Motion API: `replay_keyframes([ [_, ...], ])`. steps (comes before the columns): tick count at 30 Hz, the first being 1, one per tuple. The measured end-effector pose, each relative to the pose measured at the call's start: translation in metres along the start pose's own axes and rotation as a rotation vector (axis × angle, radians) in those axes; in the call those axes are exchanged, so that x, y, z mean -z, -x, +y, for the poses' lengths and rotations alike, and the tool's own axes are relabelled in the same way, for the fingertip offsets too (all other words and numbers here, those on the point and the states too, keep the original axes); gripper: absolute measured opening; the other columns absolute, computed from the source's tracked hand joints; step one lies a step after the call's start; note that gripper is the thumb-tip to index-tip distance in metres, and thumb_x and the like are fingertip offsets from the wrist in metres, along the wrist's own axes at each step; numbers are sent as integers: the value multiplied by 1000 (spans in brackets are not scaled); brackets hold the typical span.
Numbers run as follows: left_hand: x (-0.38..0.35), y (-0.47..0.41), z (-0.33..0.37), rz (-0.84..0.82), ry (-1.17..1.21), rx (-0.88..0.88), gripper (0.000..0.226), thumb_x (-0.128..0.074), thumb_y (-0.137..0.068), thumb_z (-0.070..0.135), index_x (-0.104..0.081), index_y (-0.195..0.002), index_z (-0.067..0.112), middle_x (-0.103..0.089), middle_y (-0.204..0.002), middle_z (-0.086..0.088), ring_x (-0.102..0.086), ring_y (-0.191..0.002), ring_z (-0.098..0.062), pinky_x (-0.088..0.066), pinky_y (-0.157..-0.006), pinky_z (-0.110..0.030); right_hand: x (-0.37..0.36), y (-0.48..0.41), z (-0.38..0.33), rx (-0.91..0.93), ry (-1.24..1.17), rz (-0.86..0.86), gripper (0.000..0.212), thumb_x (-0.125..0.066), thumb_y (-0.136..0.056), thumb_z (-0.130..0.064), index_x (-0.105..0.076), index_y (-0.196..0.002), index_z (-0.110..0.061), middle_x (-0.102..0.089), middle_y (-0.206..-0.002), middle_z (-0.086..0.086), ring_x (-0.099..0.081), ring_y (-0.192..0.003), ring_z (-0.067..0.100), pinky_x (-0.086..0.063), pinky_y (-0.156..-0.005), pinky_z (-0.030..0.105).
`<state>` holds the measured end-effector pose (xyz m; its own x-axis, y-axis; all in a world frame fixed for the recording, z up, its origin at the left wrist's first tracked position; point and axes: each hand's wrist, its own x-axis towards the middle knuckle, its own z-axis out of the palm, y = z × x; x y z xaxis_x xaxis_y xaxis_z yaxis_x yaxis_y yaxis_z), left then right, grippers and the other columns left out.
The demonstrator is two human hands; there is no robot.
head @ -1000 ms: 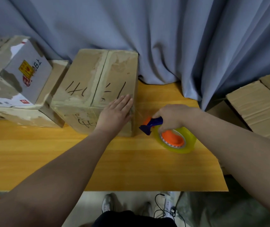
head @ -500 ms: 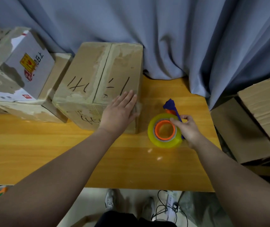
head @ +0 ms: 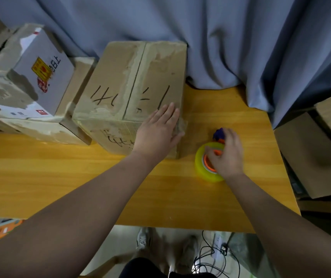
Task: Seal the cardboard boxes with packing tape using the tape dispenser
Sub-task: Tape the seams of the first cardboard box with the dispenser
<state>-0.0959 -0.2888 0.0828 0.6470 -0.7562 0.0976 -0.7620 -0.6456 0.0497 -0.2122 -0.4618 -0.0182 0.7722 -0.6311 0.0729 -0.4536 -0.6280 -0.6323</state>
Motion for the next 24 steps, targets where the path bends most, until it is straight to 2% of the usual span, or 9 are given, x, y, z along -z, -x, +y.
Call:
replay_keyframes([
  [2, 2, 0, 1, -15, 6, 4, 65, -36, -99, 47, -15, -152, 14, -11, -159, -3, -8, -147, -15, -3, -117, -27, 1, 15, -41, 191, -153, -61, 89, -73, -81, -36, -25, -150, -8, -27, -154, 13, -21, -144, 25, -22, -115, 35],
  [5, 5, -1, 2, -20, 7, -4, 64, -36, -99, 44, -16, -152, 14, -12, -159, -3, -9, -147, -15, -6, -117, -28, -7, 25, -87, 215, -241, -107, 88, -63, -87, -40, -15, -152, -5, -19, -158, 12, -15, -146, 23, -16, -118, 39],
  [9, 8, -1, 2, -20, 18, 2, 64, -37, -99, 44, -17, -152, 14, -13, -159, -3, -9, -147, -15, -7, -117, -28, -19, 19, -107, 115, -265, -2, 70, -42, -90, -37, -27, -148, 0, -31, -153, 17, -26, -143, 29, -17, -118, 44],
  [13, 10, -1, 2, -27, 29, -6, 66, -38, -98, 46, -15, -152, 14, -11, -160, -2, -9, -147, -14, -7, -117, -28, -21, 21, -97, 73, -206, 66, 61, -37, -95, -36, -38, -143, 0, -41, -147, 18, -35, -138, 31, -26, -115, 43],
  [16, 11, 0, -2, -28, 9, -46, 64, -35, -100, 42, -11, -152, 15, -7, -160, -1, -6, -147, -14, -9, -117, -28, -18, 21, -84, 236, 19, 162, 48, -50, -90, -21, -53, -131, 5, -55, -133, 22, -51, -126, 35, -36, -108, 49],
  [19, 14, 0, -12, -52, -9, -106, 60, -32, -102, 36, -6, -153, 16, -3, -160, 0, -4, -147, -12, -11, -116, -27, -26, 17, -63, 360, 216, 270, 41, -63, -73, -4, -65, -112, 7, -68, -111, 23, -65, -105, 36, -47, -92, 56],
  [21, 18, 0, -18, -96, -51, -145, 64, -35, -102, 37, -2, -152, 16, 1, -160, 0, -2, -147, -13, -10, -116, -27, -29, 20, -59, 342, 185, 288, 38, -61, -72, -2, -67, -108, 7, -69, -106, 23, -68, -100, 36, -48, -90, 55],
  [24, 18, -1, -18, -114, -64, -142, 71, -36, -99, 48, -2, -152, 15, 0, -160, -1, -2, -147, -14, -12, -117, -30, -30, 28, -68, 260, 21, 270, 36, -53, -80, -2, -65, -113, 7, -68, -110, 23, -66, -104, 37, -47, -95, 54],
])
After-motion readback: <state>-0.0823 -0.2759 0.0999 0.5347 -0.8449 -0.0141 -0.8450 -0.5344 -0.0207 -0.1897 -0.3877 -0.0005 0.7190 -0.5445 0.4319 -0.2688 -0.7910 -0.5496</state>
